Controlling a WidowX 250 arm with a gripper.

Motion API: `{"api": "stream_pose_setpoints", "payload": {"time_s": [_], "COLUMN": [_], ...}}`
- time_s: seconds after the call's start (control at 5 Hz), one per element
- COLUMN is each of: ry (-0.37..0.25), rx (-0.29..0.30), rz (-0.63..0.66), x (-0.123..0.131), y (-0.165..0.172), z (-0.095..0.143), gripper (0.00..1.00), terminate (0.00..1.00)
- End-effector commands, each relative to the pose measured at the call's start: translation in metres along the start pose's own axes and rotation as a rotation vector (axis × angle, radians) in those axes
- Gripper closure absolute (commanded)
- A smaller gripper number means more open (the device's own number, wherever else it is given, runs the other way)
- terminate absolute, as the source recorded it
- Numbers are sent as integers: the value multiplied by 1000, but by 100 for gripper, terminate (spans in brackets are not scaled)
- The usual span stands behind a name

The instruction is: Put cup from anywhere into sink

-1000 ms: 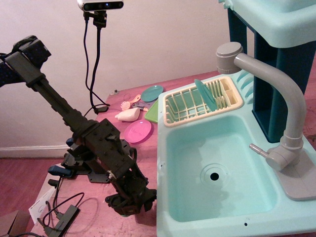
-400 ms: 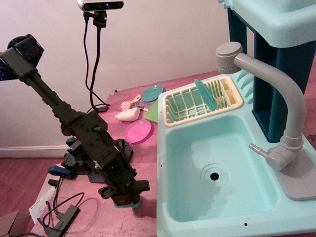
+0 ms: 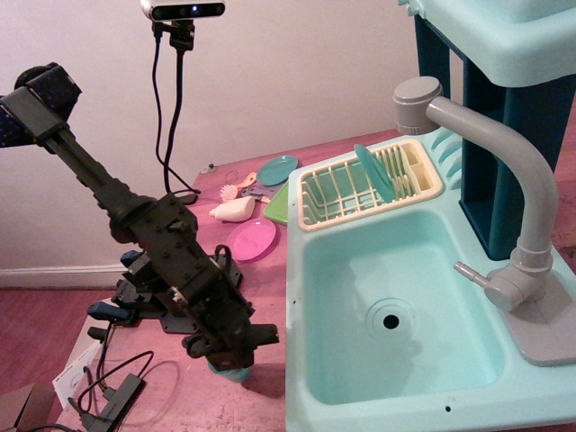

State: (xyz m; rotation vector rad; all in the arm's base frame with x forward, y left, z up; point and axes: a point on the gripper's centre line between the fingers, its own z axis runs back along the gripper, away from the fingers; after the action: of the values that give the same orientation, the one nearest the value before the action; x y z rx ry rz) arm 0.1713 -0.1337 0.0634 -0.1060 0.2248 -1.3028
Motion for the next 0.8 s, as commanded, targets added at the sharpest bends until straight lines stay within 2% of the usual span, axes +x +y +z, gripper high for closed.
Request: {"api": "stream_pose_setpoints", "payload": {"time_s": [0.0, 0.2, 0.4, 0.6], "ry": [37, 86, 96, 99], "rx": [4, 19, 14, 129], "rz": [-21, -88, -202, -196], "x": [-14, -41, -54, -57], "y": [10, 29, 53, 95], "z": [51, 103, 142, 156], "gripper": [100, 100, 100, 100], "terminate": [0, 0, 0, 0]}}
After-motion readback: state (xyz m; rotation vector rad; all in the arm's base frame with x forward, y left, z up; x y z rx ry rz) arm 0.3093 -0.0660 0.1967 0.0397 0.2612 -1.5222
